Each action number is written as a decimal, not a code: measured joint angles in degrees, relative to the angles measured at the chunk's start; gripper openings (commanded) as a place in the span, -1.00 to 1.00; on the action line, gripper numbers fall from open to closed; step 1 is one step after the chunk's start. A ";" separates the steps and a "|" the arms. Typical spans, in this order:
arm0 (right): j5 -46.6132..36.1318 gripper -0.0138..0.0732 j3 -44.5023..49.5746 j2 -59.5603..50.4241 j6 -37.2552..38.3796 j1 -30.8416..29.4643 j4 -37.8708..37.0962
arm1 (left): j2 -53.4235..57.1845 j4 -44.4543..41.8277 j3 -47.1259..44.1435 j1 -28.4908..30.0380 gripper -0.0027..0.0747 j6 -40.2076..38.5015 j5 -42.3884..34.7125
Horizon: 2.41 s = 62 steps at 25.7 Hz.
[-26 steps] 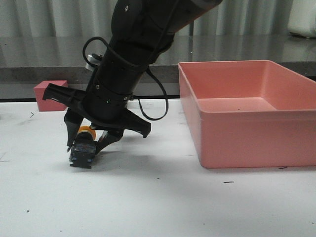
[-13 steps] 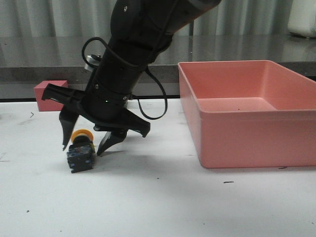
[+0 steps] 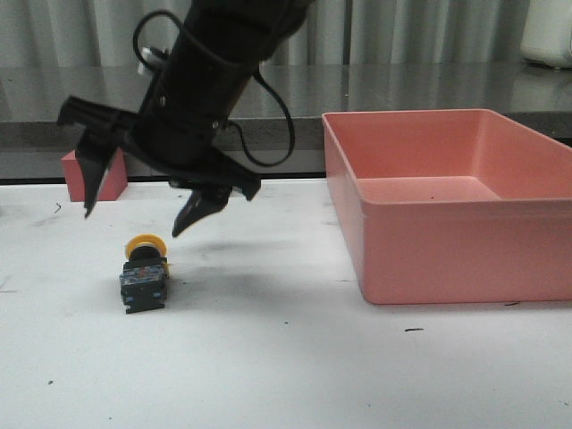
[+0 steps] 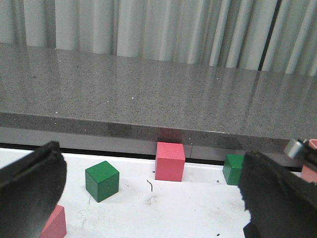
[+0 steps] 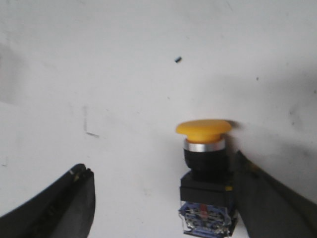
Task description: Place and stand button with both arms
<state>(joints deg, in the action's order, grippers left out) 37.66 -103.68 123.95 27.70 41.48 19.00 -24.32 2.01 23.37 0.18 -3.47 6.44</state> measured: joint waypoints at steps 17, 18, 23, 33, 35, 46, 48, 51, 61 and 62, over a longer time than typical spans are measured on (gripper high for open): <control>11.28 -0.82 -1.24 -15.05 -14.33 -3.36 -2.44 | 0.00 0.00 0.00 0.00 0.82 0.00 0.00; 12.30 -0.82 -1.24 -16.17 -15.49 -4.28 -2.44 | 0.00 0.00 0.00 0.00 0.82 0.00 0.00; 21.29 -0.82 -1.24 -23.33 -24.17 -12.41 -3.12 | 0.00 0.00 0.00 0.00 0.82 0.00 0.00; 31.48 -0.82 3.91 -32.89 -29.28 -27.70 -10.84 | 0.00 0.00 0.00 0.00 0.82 0.00 0.00; 31.07 -0.82 6.68 -34.98 -29.28 -29.47 -12.35 | 0.00 0.00 0.00 0.00 0.82 0.00 0.00; 17.46 -0.82 30.77 -51.95 -29.37 -31.18 -15.37 | 0.00 0.00 0.00 0.00 0.82 0.00 0.00; 13.52 -0.82 36.13 -56.00 -29.37 -31.18 -15.16 | 0.00 0.00 0.00 0.00 0.82 0.00 0.00; 6.86 -0.82 44.93 -62.86 -29.37 -31.18 -14.95 | 0.00 0.00 0.00 0.00 0.82 0.00 0.00; -10.84 -0.82 71.45 -87.07 -29.41 -31.18 -14.59 | 0.00 0.00 0.00 0.00 0.82 0.00 0.00; -11.46 -0.82 73.87 -90.02 -29.41 -31.18 -14.59 | 0.00 0.00 0.00 0.00 0.82 0.00 0.00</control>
<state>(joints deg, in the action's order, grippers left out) 26.21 -29.81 33.93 -1.71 10.30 4.41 -24.32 2.01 23.37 0.18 -3.47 6.44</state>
